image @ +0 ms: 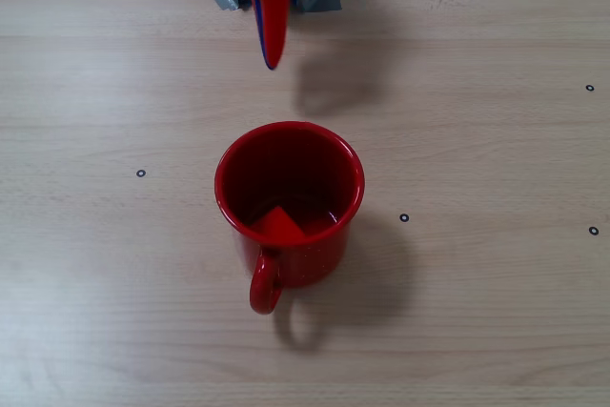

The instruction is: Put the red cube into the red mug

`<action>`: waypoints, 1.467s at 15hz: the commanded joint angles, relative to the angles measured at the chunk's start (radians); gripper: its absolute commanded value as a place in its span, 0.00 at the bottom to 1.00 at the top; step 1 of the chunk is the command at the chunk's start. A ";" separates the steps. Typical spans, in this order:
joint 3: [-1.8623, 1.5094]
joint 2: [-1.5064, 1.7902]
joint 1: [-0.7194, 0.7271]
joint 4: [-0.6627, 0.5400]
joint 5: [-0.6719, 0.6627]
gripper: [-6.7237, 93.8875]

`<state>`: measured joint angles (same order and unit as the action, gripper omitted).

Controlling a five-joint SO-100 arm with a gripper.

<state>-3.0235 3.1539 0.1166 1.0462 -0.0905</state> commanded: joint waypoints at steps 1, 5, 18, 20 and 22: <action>-0.025 0.064 0.032 0.055 -0.023 0.07; -0.066 0.178 0.018 0.133 -0.006 0.07; -0.064 0.179 -0.017 0.143 0.041 0.07; -0.064 0.179 -0.017 0.143 0.041 0.07; -0.064 0.179 -0.017 0.143 0.041 0.07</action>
<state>-3.0879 3.2750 0.0951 1.1812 -0.0460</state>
